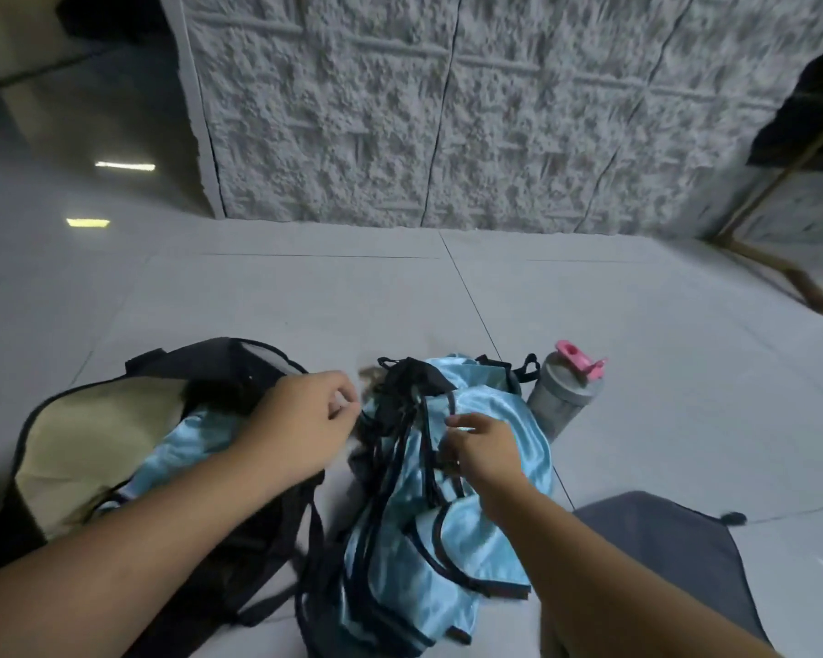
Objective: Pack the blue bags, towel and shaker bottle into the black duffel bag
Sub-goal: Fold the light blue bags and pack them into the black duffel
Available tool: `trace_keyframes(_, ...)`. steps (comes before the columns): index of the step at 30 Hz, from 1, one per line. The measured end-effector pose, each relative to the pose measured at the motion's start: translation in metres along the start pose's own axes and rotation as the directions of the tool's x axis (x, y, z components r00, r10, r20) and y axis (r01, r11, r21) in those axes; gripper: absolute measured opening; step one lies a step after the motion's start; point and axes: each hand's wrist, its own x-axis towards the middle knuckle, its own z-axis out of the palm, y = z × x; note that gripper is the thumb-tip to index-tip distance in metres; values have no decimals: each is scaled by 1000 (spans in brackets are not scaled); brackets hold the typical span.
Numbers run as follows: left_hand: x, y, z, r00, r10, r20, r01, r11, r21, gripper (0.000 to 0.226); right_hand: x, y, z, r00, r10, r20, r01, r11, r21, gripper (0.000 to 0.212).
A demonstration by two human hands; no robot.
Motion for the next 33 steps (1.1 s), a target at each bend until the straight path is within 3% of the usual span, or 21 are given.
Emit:
trace_keyframes(4, 5, 43, 62, 984, 36, 174, -27, 998, -59, 3, 19, 29, -45, 994, 55, -94, -56, 998, -8, 24)
trace_keyframes(8, 9, 60, 123, 947, 4, 322, 15, 998, -59, 21, 28, 47, -78, 983, 79, -168, -96, 991, -94, 33)
trace_keyframes(12, 19, 66, 164, 937, -129, 324, 165, 983, -86, 37, 39, 63, -103, 962, 72, -263, -131, 968, -214, 46)
trace_keyframes(16, 33, 70, 189, 925, -330, 188, 365, 910, -198, 55, 50, 68, -116, 971, 85, -225, -130, 973, -191, 58)
trace_keyframes(18, 40, 70, 195, 862, -492, 124, 505, 809, -302, 59, 56, 66, -117, 970, 95, -225, -132, 979, -158, 50)
trace_keyframes(20, 46, 67, 201, 780, -606, 157, 616, 698, -365, 64, 63, 66, -117, 965, 123, -230, -152, 982, -114, 37)
trace_keyframes(24, 48, 64, 202, 774, -579, 256, 633, 715, -296, 43, 61, 63, -115, 976, 182, -120, -187, 982, -38, 21)
trace_keyframes(28, 48, 60, 192, 827, -507, 241, 561, 731, -388, 48, 50, 49, -121, 957, 285, 59, -287, 957, 38, 23)
trace_keyframes(31, 46, 63, 170, 855, -449, 260, 518, 704, -486, 29, 44, 41, -127, 951, 265, 160, -291, 942, 169, 23)
trace_keyframes(33, 47, 60, 157, 876, -398, 273, 482, 723, -495, 27, 37, 35, -128, 954, 220, 205, -267, 933, 240, 18)
